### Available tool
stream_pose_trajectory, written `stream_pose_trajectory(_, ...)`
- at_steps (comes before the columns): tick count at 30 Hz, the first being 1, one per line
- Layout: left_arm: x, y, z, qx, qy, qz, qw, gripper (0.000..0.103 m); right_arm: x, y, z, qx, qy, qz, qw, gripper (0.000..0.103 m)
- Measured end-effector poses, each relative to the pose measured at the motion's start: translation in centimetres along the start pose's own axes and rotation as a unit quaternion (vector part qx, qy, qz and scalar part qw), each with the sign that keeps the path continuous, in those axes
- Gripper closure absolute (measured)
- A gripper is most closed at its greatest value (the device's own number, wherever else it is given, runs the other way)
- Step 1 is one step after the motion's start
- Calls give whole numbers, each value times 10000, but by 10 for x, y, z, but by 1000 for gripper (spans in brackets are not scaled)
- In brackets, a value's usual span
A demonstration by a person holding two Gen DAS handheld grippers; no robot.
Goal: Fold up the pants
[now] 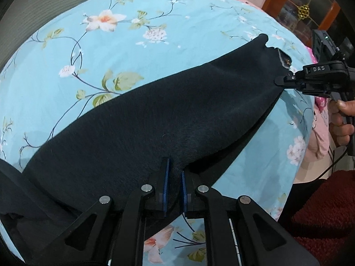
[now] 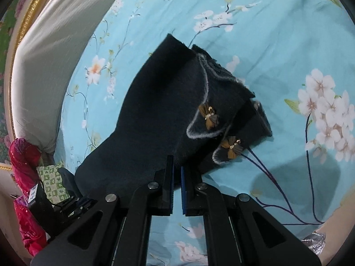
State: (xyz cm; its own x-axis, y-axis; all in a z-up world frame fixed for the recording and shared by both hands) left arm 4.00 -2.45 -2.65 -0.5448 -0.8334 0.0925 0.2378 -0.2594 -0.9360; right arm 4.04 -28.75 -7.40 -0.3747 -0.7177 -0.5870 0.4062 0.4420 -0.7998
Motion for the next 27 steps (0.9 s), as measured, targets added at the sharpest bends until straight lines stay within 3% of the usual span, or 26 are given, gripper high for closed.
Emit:
stream_pose_trajectory(3, -5, -5, -2, 0, -244, -71, 9997, 85, -10, -1, 3, -142, -262, -250, 9992, 88)
stream_pose_trajectory(4, -8, -8, -4, -6, -384, -84, 9992, 77, -14, -2, 3, -143, -406, -341, 9985, 86)
stream_pose_trajectory(5, -12, -10, -6, -13, -516, -73, 9986, 68, -20, -4, 2, -123, -581, -405, 9974, 78)
stream_pose_trajectory(6, -16, -15, -8, 23, -664, -46, 9978, 67, -28, -8, 0, -90, -831, -440, 9955, 65)
stream_pose_trajectory(8, -25, -25, -14, 111, -972, -7, 9952, 62, -37, -13, -4, -20, -1146, -484, 9922, 53)
stream_pose_trajectory(13, -60, -51, -29, 305, -1989, 276, 9791, 53, -66, -23, -19, -55, -2196, -553, 9740, 52)
stream_pose_trajectory(15, -74, -60, -33, 366, -2351, 404, 9704, 50, -83, -22, -27, -110, -2670, -492, 9624, 52)
stream_pose_trajectory(17, -90, -64, -36, 324, -2721, 580, 9600, 40, -95, -19, -33, -177, -3033, -350, 9521, 52)
stream_pose_trajectory(19, -104, -71, -38, 336, -3061, 712, 9487, 39, -113, -9, -41, -303, -3394, -172, 9400, 52)
stream_pose_trajectory(23, -143, -84, -37, 317, -3731, 1122, 9204, 33, -151, 19, -55, -661, -3844, 267, 9204, 52)
stream_pose_trajectory(25, -161, -87, -37, 271, -4036, 1265, 9058, 26, -171, 32, -64, -854, -4087, 489, 9073, 52)
stream_pose_trajectory(27, -176, -86, -34, 141, -4244, 1400, 8945, 26, -192, 46, -75, -1018, -4335, 685, 8927, 52)
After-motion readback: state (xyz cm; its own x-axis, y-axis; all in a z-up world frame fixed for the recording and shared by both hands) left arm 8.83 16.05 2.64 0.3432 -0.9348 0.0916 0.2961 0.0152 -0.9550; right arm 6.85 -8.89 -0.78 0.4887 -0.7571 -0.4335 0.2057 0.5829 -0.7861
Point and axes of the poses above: each gripper's, at about its wrist camera, not at the fingertips, and y roughly the way its jaws point, x to its right, z to its top, the point moved 1 cm from there along y, roughly the way its jaws point
